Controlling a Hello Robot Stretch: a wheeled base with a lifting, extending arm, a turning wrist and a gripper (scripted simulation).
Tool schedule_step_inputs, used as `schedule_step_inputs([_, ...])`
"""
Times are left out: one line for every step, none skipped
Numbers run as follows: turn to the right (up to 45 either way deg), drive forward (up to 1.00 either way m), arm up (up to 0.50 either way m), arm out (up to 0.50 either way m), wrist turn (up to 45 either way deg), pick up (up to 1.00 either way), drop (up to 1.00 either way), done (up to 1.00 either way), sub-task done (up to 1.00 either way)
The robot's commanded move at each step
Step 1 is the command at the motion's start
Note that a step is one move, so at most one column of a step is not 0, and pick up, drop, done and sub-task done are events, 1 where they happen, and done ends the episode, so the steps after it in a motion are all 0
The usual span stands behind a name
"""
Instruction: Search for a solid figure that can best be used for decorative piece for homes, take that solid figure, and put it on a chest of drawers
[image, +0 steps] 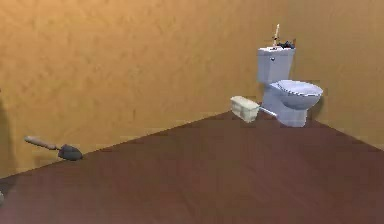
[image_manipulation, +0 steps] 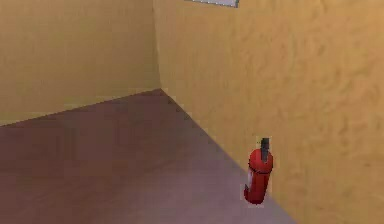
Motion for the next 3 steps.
schedule_step_inputs([-45.0, 0.0, 0.0, 0.0, 0.0, 0.0, 0.0, 0.0, 0.0])
schedule_step_inputs([-39.0, 0.0, 0.0, 0.0, 0.0, 0.0, 0.0, 0.0, 0.0])
schedule_step_inputs([0.0, 1.0, 0.0, 0.0, 0.0, 0.0, 0.0, 0.0, 0.0])
